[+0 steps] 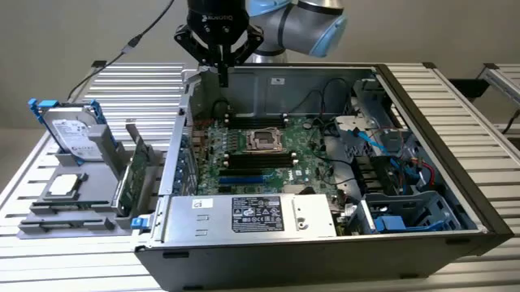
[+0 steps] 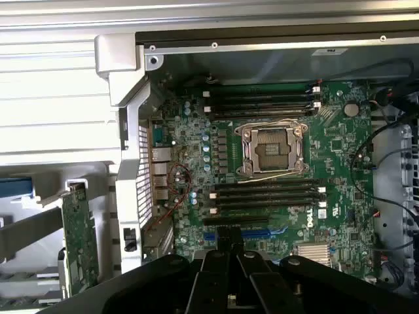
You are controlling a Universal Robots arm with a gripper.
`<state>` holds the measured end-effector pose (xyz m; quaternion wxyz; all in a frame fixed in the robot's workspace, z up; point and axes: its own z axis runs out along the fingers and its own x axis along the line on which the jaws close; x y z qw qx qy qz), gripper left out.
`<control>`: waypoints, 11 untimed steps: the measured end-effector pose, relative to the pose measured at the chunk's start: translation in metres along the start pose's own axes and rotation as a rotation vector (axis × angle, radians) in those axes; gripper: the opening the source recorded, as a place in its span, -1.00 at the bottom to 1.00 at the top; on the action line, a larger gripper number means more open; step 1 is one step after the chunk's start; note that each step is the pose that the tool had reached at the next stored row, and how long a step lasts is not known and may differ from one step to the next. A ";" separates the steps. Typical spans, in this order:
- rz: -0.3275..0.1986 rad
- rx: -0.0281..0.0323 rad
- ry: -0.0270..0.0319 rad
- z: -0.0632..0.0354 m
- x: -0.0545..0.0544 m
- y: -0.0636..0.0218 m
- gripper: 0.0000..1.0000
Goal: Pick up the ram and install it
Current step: 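Reach for the ram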
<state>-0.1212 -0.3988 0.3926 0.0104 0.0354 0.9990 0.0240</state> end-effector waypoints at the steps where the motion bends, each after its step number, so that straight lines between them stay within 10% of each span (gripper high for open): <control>1: 0.000 0.0000 0.0000 0.0000 0.000 0.0000 -0.79; 11: 0.000 0.0015 0.0083 0.0005 0.006 -0.0010 -0.79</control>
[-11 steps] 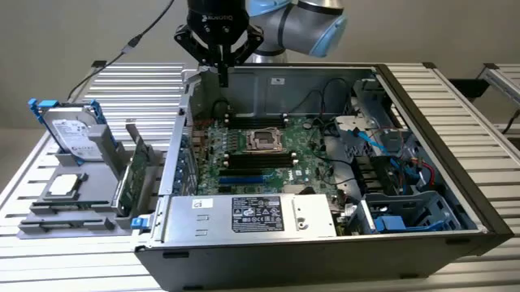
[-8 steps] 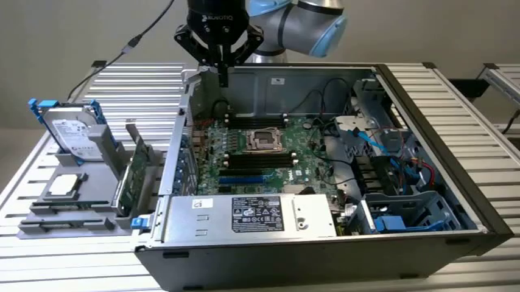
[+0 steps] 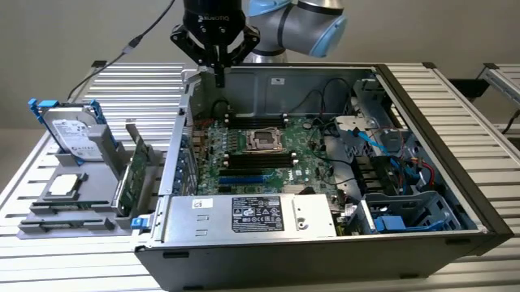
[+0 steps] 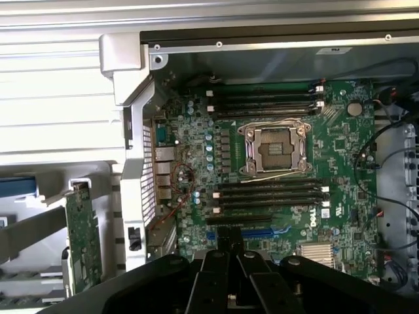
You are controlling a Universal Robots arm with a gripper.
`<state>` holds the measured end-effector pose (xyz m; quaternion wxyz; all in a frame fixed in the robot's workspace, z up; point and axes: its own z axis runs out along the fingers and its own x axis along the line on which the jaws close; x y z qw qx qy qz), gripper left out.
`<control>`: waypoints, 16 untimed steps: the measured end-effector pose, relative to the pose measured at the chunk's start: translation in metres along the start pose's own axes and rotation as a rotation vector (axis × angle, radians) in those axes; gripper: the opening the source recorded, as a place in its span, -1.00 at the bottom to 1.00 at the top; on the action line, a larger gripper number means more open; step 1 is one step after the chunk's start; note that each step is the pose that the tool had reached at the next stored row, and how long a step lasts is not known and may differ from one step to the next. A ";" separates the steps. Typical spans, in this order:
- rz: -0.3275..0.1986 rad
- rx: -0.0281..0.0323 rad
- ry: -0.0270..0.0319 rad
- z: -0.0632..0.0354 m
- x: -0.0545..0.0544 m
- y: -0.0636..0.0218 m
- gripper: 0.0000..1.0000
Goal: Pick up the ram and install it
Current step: 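Reach for the ram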
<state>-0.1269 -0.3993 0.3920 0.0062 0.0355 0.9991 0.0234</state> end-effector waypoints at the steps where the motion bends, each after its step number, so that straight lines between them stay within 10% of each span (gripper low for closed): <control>1: 0.000 0.0013 0.0046 0.0005 0.003 -0.0005 -0.79; 4: 0.001 0.0053 0.0180 0.0021 0.012 -0.0019 -0.79; 16: 0.001 0.0065 0.0230 0.0088 0.057 -0.0163 -0.79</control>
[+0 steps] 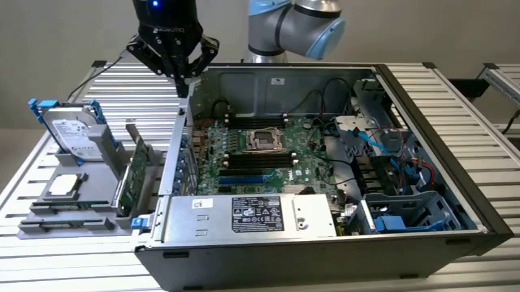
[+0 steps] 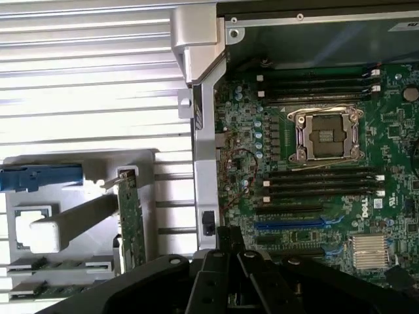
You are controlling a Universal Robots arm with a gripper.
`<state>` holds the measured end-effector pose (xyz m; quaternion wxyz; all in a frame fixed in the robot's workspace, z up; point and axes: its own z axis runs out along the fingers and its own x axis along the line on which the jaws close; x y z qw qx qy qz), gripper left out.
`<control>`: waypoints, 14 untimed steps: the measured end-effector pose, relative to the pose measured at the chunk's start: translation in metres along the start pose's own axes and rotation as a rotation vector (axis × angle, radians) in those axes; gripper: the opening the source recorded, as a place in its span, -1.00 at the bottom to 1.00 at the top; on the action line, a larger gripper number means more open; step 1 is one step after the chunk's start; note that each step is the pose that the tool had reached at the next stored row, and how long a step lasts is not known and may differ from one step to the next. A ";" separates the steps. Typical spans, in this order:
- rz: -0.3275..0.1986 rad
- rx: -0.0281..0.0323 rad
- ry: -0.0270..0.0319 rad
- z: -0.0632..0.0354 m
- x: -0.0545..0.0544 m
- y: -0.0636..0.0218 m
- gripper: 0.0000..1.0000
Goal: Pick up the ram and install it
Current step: 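Reach for the ram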
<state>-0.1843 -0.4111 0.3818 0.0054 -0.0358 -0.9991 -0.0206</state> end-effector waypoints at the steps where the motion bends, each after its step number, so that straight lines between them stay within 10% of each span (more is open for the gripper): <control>1: 0.000 0.0000 0.0000 0.0001 0.004 -0.0016 -0.79; 14: 0.000 0.0001 0.0001 0.0028 0.061 -0.0217 -0.79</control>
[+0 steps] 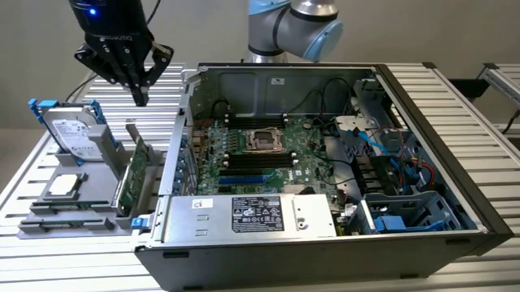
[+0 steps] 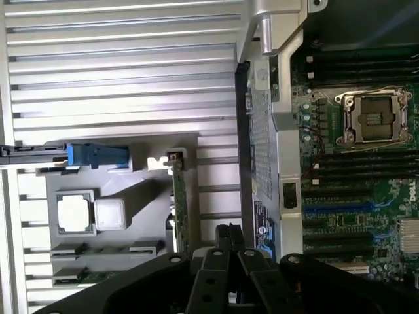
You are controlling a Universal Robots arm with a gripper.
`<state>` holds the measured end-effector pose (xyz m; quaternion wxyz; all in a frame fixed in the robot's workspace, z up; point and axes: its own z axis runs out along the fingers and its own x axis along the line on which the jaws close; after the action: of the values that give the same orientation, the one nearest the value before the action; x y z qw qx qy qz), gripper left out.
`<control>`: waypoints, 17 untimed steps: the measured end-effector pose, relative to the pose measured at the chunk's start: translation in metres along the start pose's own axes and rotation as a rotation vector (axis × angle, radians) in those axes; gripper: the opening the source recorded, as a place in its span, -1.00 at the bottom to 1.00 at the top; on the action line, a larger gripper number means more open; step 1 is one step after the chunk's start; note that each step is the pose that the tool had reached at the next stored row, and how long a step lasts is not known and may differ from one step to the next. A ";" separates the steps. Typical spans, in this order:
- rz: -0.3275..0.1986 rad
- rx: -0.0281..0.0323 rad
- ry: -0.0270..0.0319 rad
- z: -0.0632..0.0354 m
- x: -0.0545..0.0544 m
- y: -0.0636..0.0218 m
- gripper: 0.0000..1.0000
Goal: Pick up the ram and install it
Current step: 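Reach for the ram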
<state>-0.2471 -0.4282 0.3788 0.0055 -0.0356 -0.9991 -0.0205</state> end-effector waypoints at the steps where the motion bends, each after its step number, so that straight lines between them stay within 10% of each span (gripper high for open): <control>1: 0.000 -0.0001 0.0000 0.0004 0.004 -0.0015 -0.79; 17: 0.000 0.0000 0.0000 0.0066 0.067 -0.0214 -0.79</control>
<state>-0.3159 -0.4445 0.3722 0.0055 -0.0357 -0.9991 -0.0205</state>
